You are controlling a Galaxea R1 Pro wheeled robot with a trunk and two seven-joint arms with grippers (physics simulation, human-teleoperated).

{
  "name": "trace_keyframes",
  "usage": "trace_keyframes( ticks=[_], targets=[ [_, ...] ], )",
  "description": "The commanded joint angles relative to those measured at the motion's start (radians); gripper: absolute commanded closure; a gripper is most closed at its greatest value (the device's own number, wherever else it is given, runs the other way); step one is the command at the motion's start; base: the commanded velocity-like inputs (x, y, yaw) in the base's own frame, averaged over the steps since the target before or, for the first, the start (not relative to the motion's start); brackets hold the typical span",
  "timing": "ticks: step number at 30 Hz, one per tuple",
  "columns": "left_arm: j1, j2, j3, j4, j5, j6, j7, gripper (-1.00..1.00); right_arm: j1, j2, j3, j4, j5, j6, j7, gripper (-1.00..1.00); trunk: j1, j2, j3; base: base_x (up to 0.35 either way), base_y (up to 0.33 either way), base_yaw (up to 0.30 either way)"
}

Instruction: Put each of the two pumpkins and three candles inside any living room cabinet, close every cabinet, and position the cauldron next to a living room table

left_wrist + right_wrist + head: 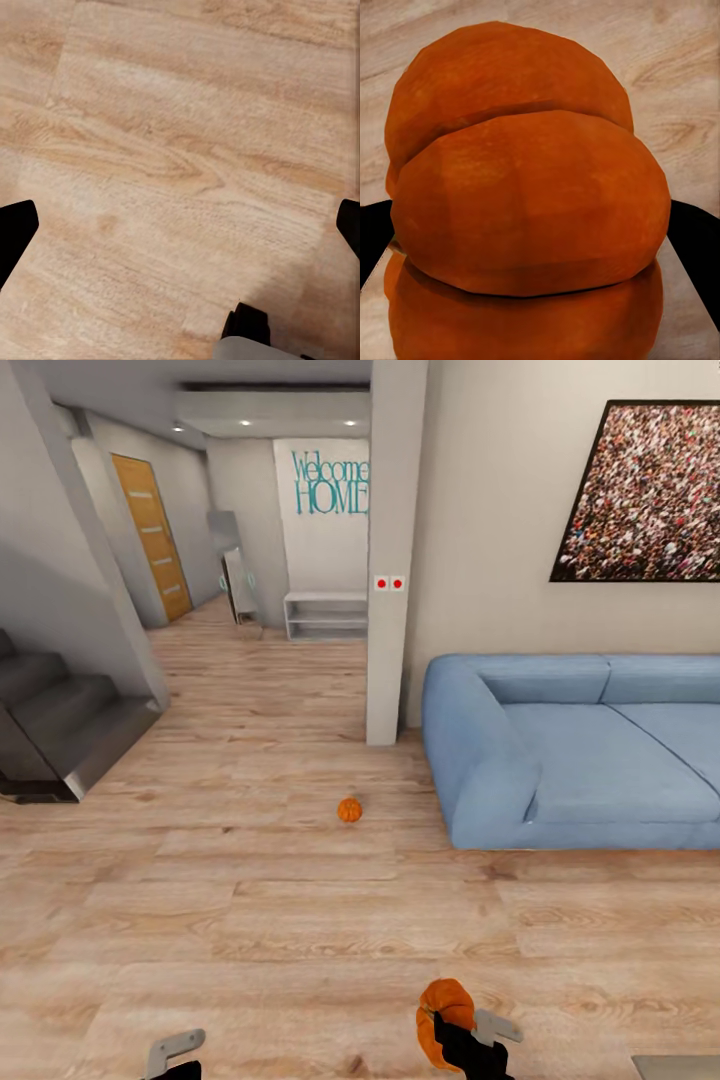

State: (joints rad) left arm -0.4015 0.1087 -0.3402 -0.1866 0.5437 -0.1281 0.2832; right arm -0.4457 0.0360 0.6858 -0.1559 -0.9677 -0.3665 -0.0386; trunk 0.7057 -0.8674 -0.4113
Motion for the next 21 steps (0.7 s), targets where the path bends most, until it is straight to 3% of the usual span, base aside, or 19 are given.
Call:
trace_keyframes(
  ticks=[1,21],
  targets=[
    [0.0,0.0,-0.009,-0.001,0.009,-0.002,0.005,-1.0,-0.001,0.0,0.009,-0.001,-0.003,-0.003,-0.006,1.0,0.001,-0.001,-0.001,0.33,0.0,-0.004],
    [0.0,0.001,-0.009,-0.001,0.009,-0.002,0.004,-1.0,-0.001,-0.001,0.009,-0.001,0.002,-0.003,-0.006,1.0,0.001,-0.001,-0.001,0.33,0.0,0.0]
  ],
)
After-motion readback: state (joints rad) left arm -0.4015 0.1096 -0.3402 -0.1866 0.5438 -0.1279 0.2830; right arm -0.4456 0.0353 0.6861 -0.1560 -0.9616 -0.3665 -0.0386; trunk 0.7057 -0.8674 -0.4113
